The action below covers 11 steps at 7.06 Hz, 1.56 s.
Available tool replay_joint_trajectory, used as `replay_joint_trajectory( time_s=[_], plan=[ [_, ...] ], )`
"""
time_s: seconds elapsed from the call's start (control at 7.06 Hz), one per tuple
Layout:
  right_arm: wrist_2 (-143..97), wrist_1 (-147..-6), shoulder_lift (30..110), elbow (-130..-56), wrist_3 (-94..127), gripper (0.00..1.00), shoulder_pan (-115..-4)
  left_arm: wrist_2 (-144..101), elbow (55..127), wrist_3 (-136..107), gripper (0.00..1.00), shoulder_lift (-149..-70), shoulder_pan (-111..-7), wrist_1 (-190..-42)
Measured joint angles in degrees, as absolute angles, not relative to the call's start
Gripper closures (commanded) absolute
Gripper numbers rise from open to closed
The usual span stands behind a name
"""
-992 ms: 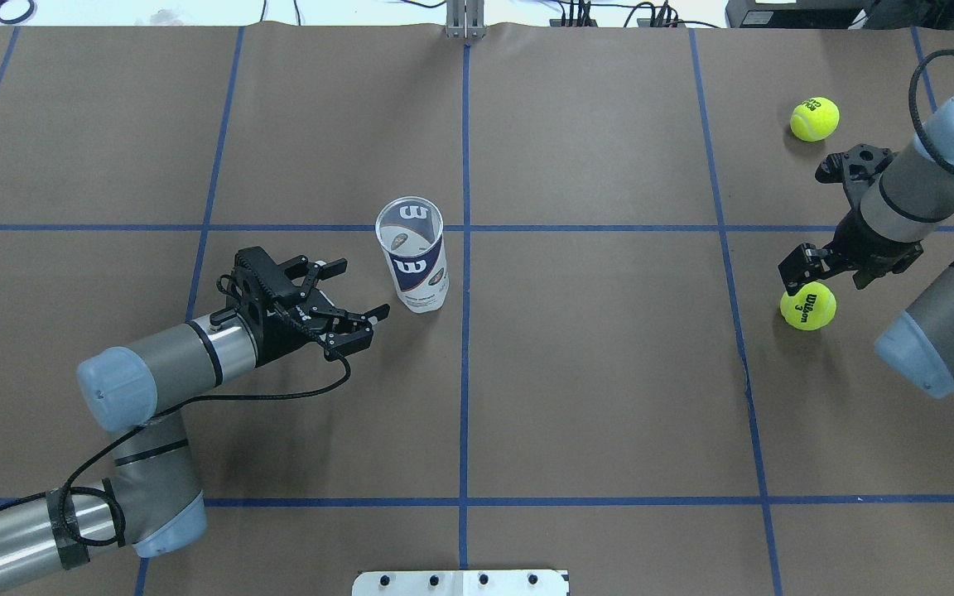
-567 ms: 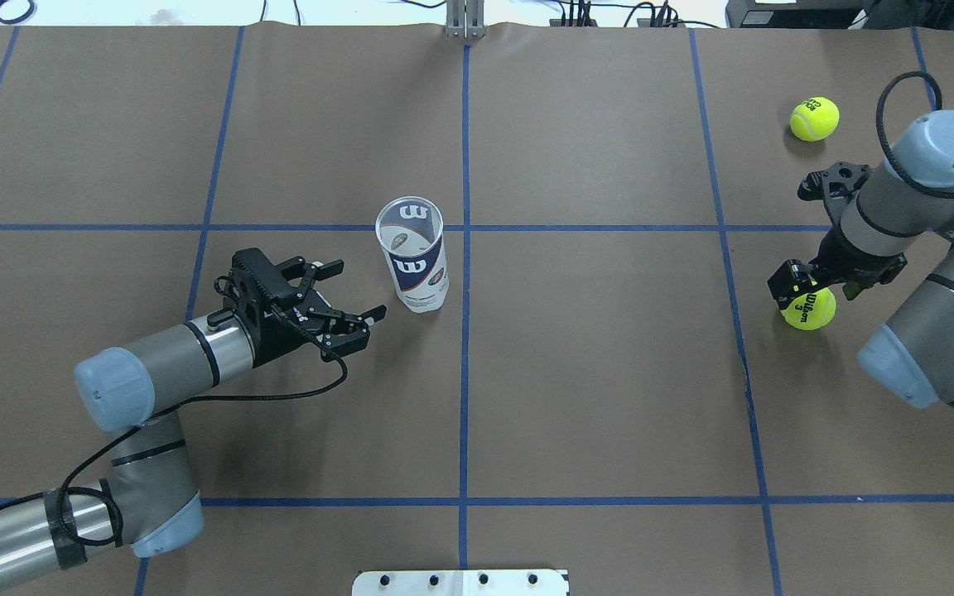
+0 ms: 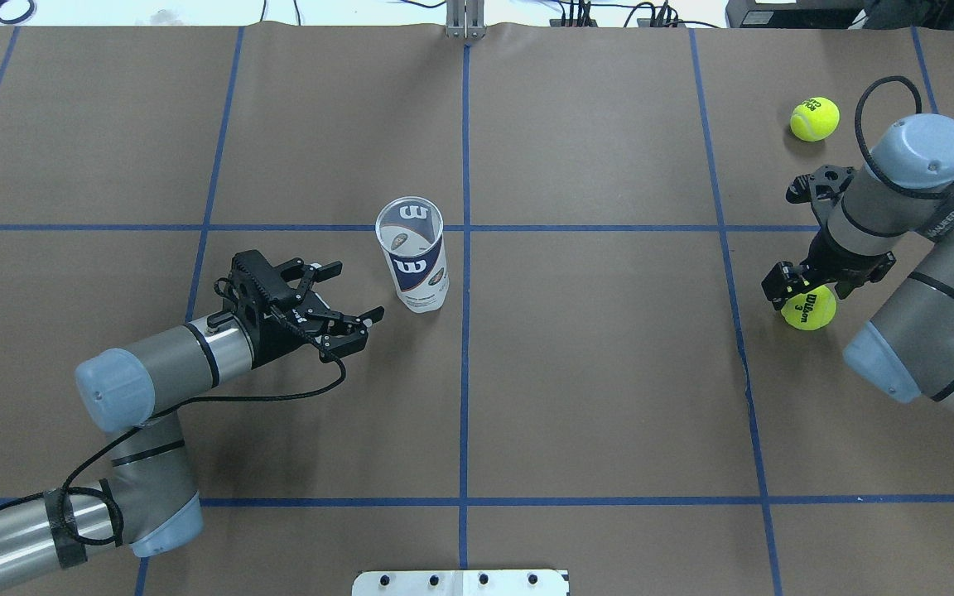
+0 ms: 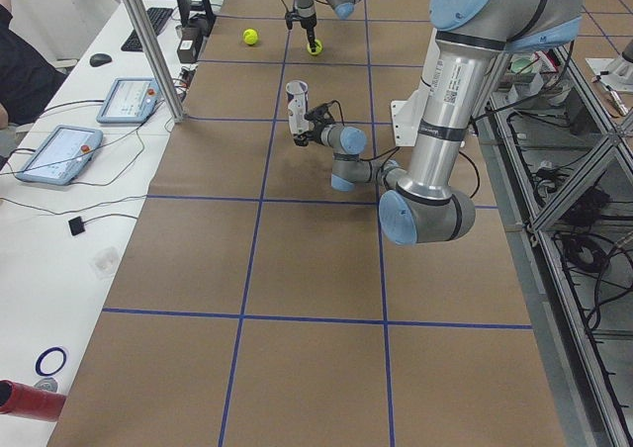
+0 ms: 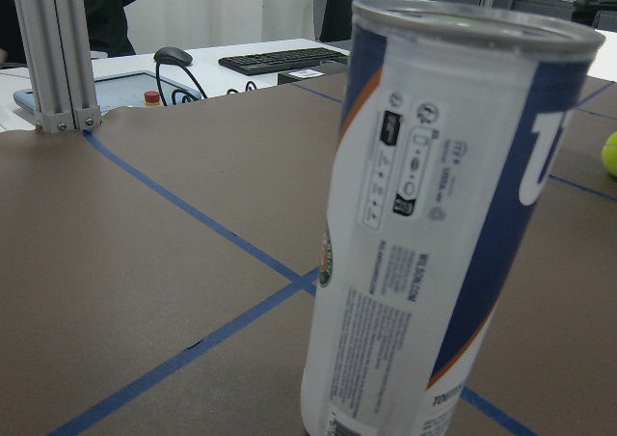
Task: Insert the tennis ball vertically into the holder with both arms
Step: 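Close the right gripper on the yellow ball and lift it, then carry the ball toward the can with the right gripper while the left grasps the can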
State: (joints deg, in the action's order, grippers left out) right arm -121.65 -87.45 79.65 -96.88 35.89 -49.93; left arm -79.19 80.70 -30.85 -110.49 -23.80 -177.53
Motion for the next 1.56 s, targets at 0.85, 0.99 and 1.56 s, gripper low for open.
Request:
replay_joint_trajectory(
  time_s=[0.85, 0.99, 1.56],
  plan=[
    [-124.8, -87.5, 78.9, -100.8, 32.9, 1.00, -54.9, -79.2, 80.3, -30.8, 0.01, -110.8, -23.8, -177.4],
    [-126.7, -87.6, 77.5, -101.8, 33.2, 1.00, -56.7, -79.2, 80.1, -30.8, 0.01, -111.0, -23.7, -177.3],
    [-129.7, -87.6, 71.4, -102.7, 37.2, 1.00, -59.1, -78.6, 78.1, -31.1, 0.01, -114.0, -22.6, -177.4]
  ],
)
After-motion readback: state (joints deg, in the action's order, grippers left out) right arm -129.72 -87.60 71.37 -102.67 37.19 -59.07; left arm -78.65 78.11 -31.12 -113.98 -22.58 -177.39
